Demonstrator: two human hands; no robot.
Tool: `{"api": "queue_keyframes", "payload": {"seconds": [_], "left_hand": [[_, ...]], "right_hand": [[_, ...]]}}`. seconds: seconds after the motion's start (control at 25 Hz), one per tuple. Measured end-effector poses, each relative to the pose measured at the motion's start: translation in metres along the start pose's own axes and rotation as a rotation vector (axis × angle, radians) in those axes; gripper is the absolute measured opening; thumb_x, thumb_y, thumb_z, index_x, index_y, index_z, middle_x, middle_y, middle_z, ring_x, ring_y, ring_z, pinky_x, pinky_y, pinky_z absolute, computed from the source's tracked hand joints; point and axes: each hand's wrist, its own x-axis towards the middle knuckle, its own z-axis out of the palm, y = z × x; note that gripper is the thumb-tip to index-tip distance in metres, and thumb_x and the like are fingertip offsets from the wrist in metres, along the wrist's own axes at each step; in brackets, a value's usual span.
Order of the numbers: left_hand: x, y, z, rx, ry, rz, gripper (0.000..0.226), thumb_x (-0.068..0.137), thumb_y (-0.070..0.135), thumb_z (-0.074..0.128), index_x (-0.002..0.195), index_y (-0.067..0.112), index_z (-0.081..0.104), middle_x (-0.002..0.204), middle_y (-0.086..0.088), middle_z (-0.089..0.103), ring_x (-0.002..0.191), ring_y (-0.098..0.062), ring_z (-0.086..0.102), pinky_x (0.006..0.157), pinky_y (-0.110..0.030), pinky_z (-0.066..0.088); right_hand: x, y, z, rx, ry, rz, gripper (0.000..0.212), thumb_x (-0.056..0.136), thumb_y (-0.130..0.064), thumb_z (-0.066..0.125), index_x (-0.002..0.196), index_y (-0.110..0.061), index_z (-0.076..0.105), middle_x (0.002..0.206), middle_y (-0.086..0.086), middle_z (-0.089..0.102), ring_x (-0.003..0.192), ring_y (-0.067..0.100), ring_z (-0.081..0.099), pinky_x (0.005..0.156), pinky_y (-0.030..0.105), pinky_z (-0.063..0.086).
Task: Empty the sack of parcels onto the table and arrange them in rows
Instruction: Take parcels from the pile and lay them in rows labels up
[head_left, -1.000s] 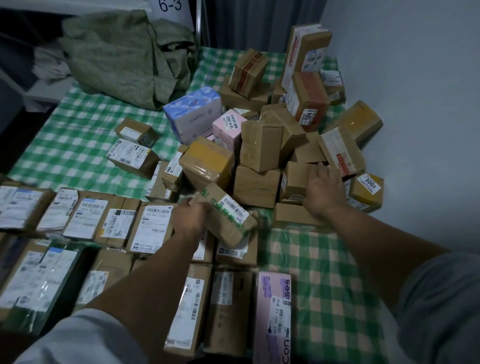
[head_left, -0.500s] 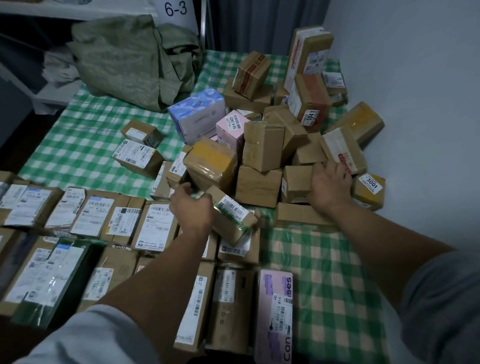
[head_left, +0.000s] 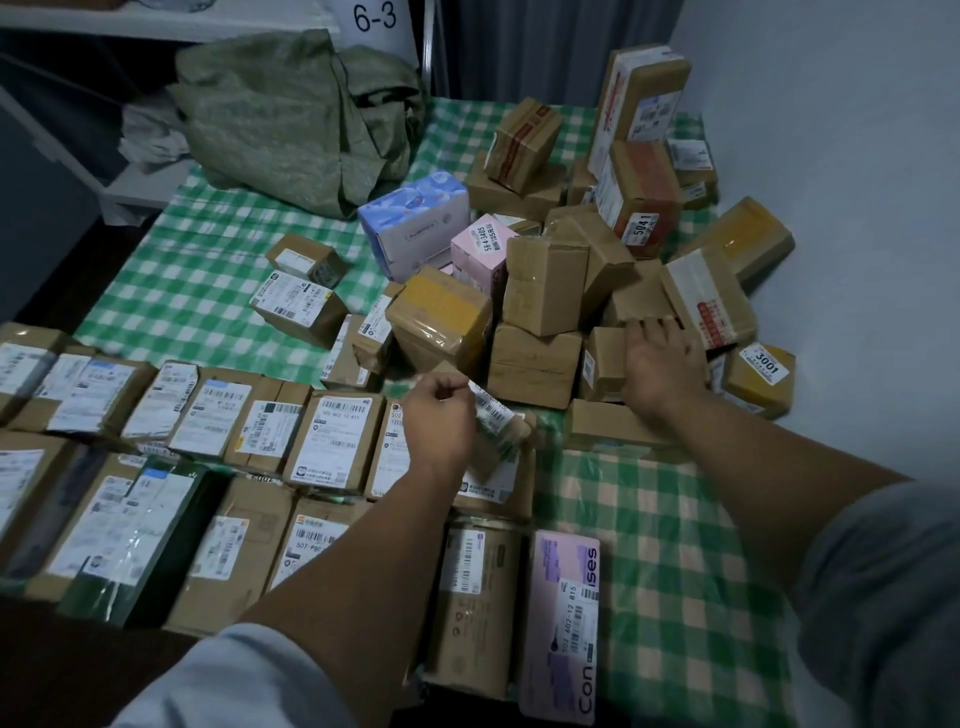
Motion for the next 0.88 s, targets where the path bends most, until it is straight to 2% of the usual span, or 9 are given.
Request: {"api": "queue_keyframes", "payload": {"seconds": [0.12, 0.36, 0.44, 0.52, 0.6, 0.68, 0.76, 0.84, 0.88], "left_hand": [[0.000, -0.006, 0.005, -0.016, -0.052, -0.016, 0.014, 0.090, 0.002, 0.058, 0.098, 0.006, 0.070, 0.093, -0.006, 0.069, 0.087, -0.019, 0.064, 0.080, -0.033, 0.054], [-0.009, 0.006, 0.012, -0.091, -0.111, -0.019, 0.017, 0.093, -0.001, 0.056, 0.105, 0.006, 0.065, 0.088, -0.004, 0.063, 0.077, -0.015, 0.058, 0.066, -0.026, 0.047], [-0.013, 0.013, 0.017, -0.110, -0.156, -0.004, 0.018, 0.092, 0.000, 0.055, 0.106, 0.008, 0.064, 0.089, -0.006, 0.064, 0.074, -0.016, 0.058, 0.062, -0.027, 0.049], [-0.016, 0.015, 0.022, -0.135, -0.184, -0.006, 0.018, 0.090, 0.004, 0.057, 0.105, 0.009, 0.064, 0.093, -0.009, 0.066, 0.079, -0.021, 0.062, 0.067, -0.034, 0.051], [-0.016, 0.015, 0.024, -0.174, -0.230, -0.056, 0.012, 0.087, 0.014, 0.059, 0.098, 0.014, 0.064, 0.092, -0.010, 0.067, 0.084, -0.027, 0.062, 0.076, -0.040, 0.051], [-0.021, 0.017, 0.023, -0.202, -0.323, -0.161, 0.010, 0.090, 0.023, 0.058, 0.085, 0.016, 0.062, 0.077, -0.004, 0.063, 0.074, -0.024, 0.058, 0.070, -0.035, 0.048], [-0.027, 0.017, 0.023, -0.227, -0.436, -0.267, 0.027, 0.098, 0.025, 0.054, 0.073, 0.017, 0.060, 0.064, 0.000, 0.059, 0.062, -0.018, 0.055, 0.059, -0.029, 0.041], [-0.034, 0.017, 0.022, -0.222, -0.514, -0.309, 0.026, 0.099, 0.028, 0.054, 0.080, 0.017, 0.068, 0.070, -0.001, 0.068, 0.066, -0.017, 0.063, 0.060, -0.028, 0.045], [-0.036, 0.016, 0.022, -0.238, -0.538, -0.318, 0.021, 0.098, 0.028, 0.055, 0.094, 0.015, 0.071, 0.078, -0.002, 0.073, 0.073, -0.019, 0.066, 0.064, -0.029, 0.048]], "right_hand": [[0.005, 0.007, 0.002, -0.023, 0.008, -0.017, 0.086, 0.081, -0.020, 0.076, 0.151, -0.013, 0.027, 0.155, 0.013, 0.033, 0.147, 0.035, 0.023, 0.116, 0.056, 0.025], [-0.014, 0.006, -0.020, 0.051, 0.104, -0.034, 0.076, 0.079, -0.029, 0.079, 0.142, -0.014, 0.039, 0.140, 0.016, 0.043, 0.131, 0.036, 0.039, 0.110, 0.051, 0.035], [-0.026, 0.008, -0.041, 0.424, 0.003, 0.098, 0.068, 0.081, -0.026, 0.079, 0.139, -0.012, 0.046, 0.137, 0.014, 0.050, 0.127, 0.035, 0.046, 0.101, 0.045, 0.043], [-0.041, 0.011, -0.054, 1.094, -0.281, 0.258, 0.055, 0.080, -0.022, 0.079, 0.131, -0.014, 0.059, 0.123, 0.009, 0.068, 0.114, 0.030, 0.062, 0.087, 0.040, 0.051], [-0.061, 0.012, -0.050, 1.463, -0.430, 0.345, 0.054, 0.079, -0.023, 0.079, 0.129, -0.013, 0.063, 0.115, 0.010, 0.075, 0.109, 0.030, 0.069, 0.092, 0.048, 0.056], [-0.078, 0.011, -0.045, 1.618, -0.468, 0.355, 0.042, 0.087, -0.025, 0.073, 0.126, -0.014, 0.063, 0.120, 0.013, 0.073, 0.115, 0.033, 0.067, 0.103, 0.055, 0.050], [-0.093, 0.007, -0.041, 1.690, -0.509, 0.346, 0.030, 0.094, -0.027, 0.066, 0.121, -0.016, 0.063, 0.122, 0.015, 0.072, 0.118, 0.035, 0.065, 0.107, 0.057, 0.046], [-0.103, 0.004, -0.037, 1.732, -0.533, 0.350, 0.028, 0.096, -0.029, 0.063, 0.121, -0.016, 0.063, 0.124, 0.016, 0.071, 0.120, 0.035, 0.064, 0.108, 0.057, 0.045], [-0.106, 0.003, -0.034, 1.748, -0.530, 0.356, 0.030, 0.097, -0.029, 0.062, 0.123, -0.015, 0.064, 0.124, 0.015, 0.071, 0.121, 0.035, 0.064, 0.108, 0.056, 0.045]]}}
